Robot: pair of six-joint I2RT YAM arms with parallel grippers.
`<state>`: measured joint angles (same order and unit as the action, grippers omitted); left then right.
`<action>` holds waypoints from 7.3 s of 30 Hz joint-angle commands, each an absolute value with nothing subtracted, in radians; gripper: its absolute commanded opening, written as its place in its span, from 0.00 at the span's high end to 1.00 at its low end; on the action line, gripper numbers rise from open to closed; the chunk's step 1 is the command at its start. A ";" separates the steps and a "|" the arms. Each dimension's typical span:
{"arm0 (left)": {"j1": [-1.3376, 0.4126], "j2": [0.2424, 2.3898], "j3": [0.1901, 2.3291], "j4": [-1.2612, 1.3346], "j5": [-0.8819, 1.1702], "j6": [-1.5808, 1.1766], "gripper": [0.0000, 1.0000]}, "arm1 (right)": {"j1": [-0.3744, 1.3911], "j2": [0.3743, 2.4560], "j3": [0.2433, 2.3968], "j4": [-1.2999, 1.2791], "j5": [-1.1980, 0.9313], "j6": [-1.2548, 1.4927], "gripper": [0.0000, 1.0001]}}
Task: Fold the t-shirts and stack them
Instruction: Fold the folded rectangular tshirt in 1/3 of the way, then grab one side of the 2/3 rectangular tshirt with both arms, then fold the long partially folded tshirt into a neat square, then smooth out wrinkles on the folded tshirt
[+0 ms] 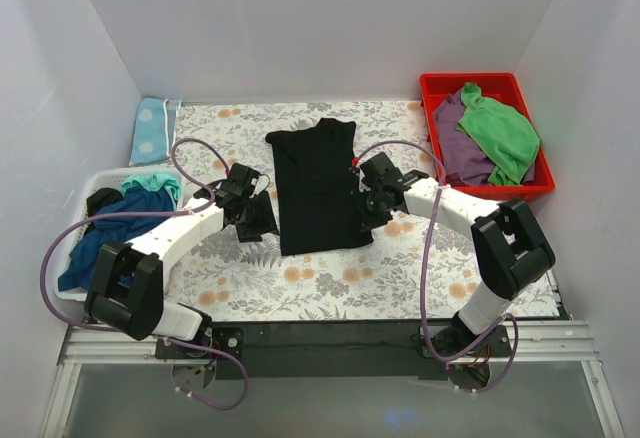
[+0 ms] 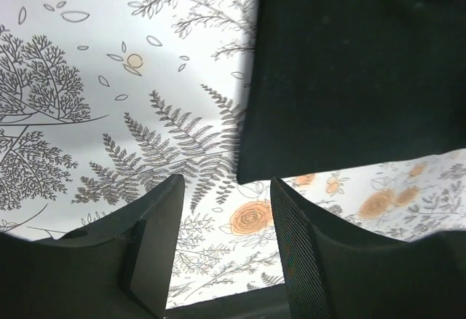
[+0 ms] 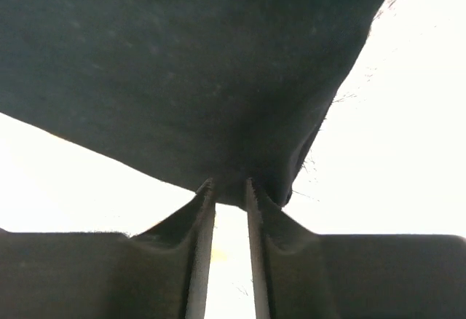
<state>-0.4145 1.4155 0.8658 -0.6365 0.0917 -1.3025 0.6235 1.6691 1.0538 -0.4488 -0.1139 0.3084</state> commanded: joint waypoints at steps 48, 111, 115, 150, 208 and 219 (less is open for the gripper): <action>-0.423 1.652 0.830 -0.580 0.328 -1.270 0.97 | 0.558 1.747 0.900 -0.328 -0.330 0.304 0.91; -0.411 1.475 1.339 -0.793 -0.067 -1.494 1.00 | 0.549 1.598 1.400 -0.588 -0.298 0.244 0.99; -0.399 1.601 1.434 -0.704 -0.051 -1.471 1.00 | 0.515 1.742 1.512 -0.583 -0.301 0.239 0.99; -0.350 1.916 1.794 -0.626 -0.017 -1.230 0.33 | 0.400 1.987 1.878 -0.607 -0.236 0.262 0.71; -0.302 1.918 1.584 -0.586 0.271 -1.212 0.39 | 0.512 1.977 1.674 -0.523 -0.304 0.319 0.78; -0.307 1.957 1.431 -0.453 0.365 -1.233 0.46 | 0.525 1.980 1.350 -0.318 -0.316 0.384 0.82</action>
<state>-0.3099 1.9762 1.4410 -0.5156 0.3115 -1.2350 0.5293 1.9942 1.3857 -0.4149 -0.3153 0.3664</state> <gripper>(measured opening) 0.543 0.184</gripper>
